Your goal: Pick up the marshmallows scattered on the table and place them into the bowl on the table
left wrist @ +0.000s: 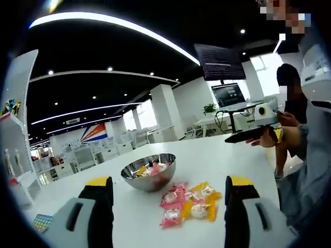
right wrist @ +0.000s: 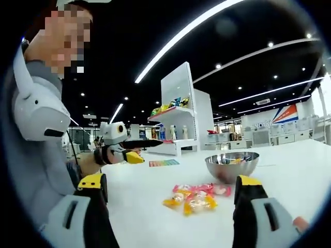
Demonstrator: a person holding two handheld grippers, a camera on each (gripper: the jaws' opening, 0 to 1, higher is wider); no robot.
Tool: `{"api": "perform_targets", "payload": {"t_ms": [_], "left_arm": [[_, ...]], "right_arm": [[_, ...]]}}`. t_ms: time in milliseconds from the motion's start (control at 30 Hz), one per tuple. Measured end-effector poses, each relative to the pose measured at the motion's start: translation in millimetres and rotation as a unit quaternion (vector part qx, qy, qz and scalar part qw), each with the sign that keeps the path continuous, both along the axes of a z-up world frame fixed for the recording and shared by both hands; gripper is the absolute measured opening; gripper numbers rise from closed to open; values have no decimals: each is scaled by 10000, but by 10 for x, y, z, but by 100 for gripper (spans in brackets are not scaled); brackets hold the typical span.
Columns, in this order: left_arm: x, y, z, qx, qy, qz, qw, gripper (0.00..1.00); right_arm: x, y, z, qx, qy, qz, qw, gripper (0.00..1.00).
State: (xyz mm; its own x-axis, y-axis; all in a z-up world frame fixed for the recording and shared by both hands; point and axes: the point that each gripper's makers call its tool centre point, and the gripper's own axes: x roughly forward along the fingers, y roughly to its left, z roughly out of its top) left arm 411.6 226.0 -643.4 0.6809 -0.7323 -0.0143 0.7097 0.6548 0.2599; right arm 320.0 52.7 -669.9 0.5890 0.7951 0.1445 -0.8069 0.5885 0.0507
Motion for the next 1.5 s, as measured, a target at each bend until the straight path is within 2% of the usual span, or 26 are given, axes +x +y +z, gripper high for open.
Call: {"api": "perform_targets", "payload": {"t_ms": [33, 100, 167, 200, 267, 333, 400, 433, 467, 500, 567, 633, 733, 767, 1133, 1267, 1500], "left_arm": [[39, 7, 4, -20, -25, 48, 10000, 82], [264, 19, -42, -168, -54, 211, 9996, 78], [362, -59, -144, -407, 222, 74, 9989, 81], [415, -90, -199, -435, 280, 30, 9987, 80], [580, -80, -361, -234, 303, 316, 9988, 72], [655, -148, -527, -102, 349, 269, 9990, 70], [623, -294, -640, -429, 637, -148, 9969, 74], [677, -281, -784, -216, 783, -9, 9967, 73], [714, -259, -869, 56, 737, 133, 9972, 71], [713, -296, -910, 183, 637, 61, 9978, 69], [710, -342, -973, 183, 761, -34, 9969, 67], [703, -367, -1020, 137, 908, -127, 9957, 60], [733, -367, -1099, 185, 1022, -75, 9946, 55], [752, -339, -1165, 307, 1099, 42, 9935, 53], [723, -365, -1332, 471, 1262, -34, 9909, 42], [702, -382, -1361, 579, 1233, -68, 9907, 33], [685, -385, -1371, 584, 1273, -73, 9901, 29]], "right_arm": [[-5, -1, 7, -8, -9, -9, 10000, 97], [-22, -13, 18, -14, -16, -13, 10000, 97], [-34, -34, 48, 32, -54, -42, 10000, 97], [-36, -43, 55, 41, -63, -59, 10000, 97], [-36, -56, 56, 44, -54, -82, 9999, 97], [-29, -78, 44, 50, -15, -116, 9999, 97], [-28, -87, 35, 48, -4, -121, 9999, 97], [-25, -91, 31, 39, -3, -132, 9999, 97], [-27, -89, 31, 38, -12, -128, 9999, 97], [-27, -87, 30, 40, -15, -126, 9999, 97], [-18, -88, 23, 51, 5, -126, 9999, 97], [-10, -73, 12, 52, 18, -120, 9999, 97], [-2, -47, -3, 51, 15, -105, 9999, 97], [0, -43, -6, 54, 10, -99, 9999, 97], [-7, -73, -44, 25, 28, -124, 9999, 97], [-3, -89, -61, 9, 37, -154, 9999, 96], [15, -74, -128, -107, 83, -173, 9998, 95]]}}
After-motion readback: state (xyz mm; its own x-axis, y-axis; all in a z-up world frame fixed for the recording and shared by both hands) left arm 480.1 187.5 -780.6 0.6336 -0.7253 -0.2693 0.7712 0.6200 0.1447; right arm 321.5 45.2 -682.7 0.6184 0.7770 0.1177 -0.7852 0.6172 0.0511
